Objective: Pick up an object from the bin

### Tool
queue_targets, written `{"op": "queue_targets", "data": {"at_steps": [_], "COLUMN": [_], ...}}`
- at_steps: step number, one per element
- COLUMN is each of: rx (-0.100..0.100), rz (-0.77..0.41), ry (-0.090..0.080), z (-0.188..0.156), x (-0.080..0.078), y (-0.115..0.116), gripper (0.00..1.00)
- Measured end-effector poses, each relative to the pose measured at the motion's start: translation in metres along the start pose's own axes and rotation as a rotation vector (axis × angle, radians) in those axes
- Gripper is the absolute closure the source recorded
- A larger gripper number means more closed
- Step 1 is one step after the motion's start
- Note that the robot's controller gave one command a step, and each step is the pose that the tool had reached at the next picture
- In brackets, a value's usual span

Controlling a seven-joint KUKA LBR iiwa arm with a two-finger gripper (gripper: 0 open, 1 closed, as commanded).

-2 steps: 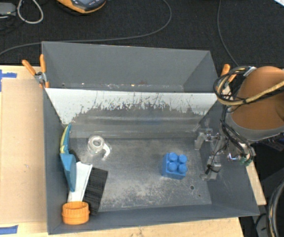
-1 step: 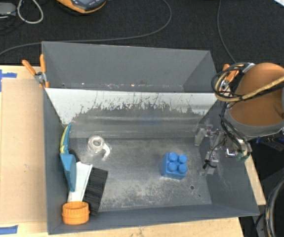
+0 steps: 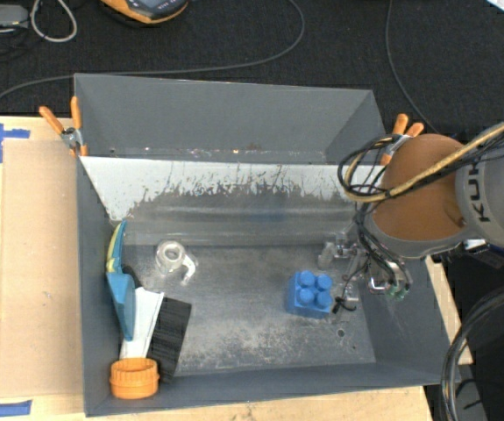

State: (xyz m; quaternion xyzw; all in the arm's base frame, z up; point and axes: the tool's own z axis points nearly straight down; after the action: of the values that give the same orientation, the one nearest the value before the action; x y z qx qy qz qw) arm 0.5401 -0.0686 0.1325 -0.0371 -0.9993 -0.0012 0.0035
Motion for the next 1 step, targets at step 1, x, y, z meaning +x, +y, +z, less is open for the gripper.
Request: {"op": "queue_targets", "data": {"at_steps": [1], "rx": [0.004], "rz": [-0.192], "ry": [-0.016], "z": [0.0147], "x": [-0.0285], "y": [0.0107], "gripper": [0.0]}}
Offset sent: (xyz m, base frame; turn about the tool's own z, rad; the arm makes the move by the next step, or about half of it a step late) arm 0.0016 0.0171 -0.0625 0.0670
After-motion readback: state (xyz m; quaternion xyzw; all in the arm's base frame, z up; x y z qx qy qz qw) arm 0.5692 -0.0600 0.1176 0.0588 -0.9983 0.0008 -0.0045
